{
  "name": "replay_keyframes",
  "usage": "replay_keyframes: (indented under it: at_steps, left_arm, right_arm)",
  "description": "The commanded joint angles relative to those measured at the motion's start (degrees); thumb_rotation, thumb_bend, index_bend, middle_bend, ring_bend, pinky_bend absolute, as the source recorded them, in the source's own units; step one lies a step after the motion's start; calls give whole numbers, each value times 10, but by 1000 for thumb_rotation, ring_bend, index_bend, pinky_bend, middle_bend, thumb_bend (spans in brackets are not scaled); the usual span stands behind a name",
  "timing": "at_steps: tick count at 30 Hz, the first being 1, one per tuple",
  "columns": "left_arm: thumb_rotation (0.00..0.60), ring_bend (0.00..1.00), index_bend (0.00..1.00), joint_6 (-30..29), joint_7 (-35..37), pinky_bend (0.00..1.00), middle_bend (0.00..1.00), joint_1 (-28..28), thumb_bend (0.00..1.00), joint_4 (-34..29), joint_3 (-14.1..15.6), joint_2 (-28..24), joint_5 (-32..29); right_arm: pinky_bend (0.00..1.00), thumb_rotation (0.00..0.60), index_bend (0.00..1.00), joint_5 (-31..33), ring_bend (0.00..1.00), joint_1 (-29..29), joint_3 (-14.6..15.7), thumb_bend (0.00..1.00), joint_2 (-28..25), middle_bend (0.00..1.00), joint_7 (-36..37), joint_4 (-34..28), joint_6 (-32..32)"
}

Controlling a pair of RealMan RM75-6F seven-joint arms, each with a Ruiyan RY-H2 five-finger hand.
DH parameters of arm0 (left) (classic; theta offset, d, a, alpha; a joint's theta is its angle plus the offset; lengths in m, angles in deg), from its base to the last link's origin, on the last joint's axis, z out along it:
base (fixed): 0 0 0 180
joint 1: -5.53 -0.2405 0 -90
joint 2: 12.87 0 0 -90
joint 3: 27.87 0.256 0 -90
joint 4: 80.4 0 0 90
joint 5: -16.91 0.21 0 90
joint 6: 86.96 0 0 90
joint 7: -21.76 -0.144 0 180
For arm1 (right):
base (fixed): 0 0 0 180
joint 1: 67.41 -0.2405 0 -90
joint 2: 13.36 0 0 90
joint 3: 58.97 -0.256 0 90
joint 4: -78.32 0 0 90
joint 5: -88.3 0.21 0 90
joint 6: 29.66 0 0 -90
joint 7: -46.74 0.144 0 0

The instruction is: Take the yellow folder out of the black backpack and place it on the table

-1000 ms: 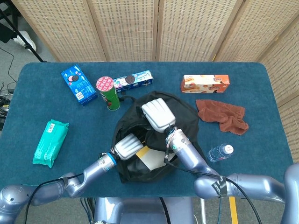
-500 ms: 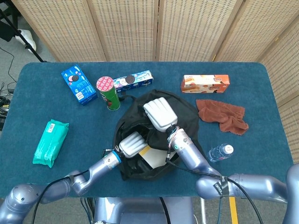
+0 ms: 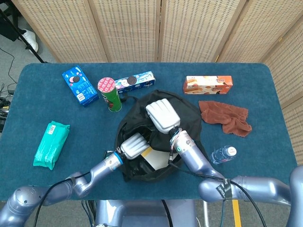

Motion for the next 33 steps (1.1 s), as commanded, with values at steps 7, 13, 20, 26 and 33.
replay_keyframes:
  at_steps: [7,13,20,26,33]
  left_arm:
    - [600,0,0,-13,16,0,0,-1,995,-13,3,-8,-2]
    - [600,0,0,-18,20,0,0,1,1000,-27,4,-16,-2]
    - [600,0,0,-21,21,0,0,0,1000,-36,7,-21,-6]
    - [600,0,0,-21,22,0,0,1,1000,-39,8,-22,-10]
    - [600,0,0,-18,29,0,0,7,1000,-30,2,-14,-17]
  right_arm:
    - [658,600,646,1,668,1,4,569,-5,696,2,1,-2]
    - [658,600,646,2,668,-2,5,569,-6,697,2,3,-3]
    - [658,600,646,3,668,-1,9,569,-9,697,0,3,-7]
    - [658,600,646,2,668,-1,11,569,-10,697,2,3,-7]
    - [658,600,646,4,668,-2,11,569,-13,697,4,1,-8]
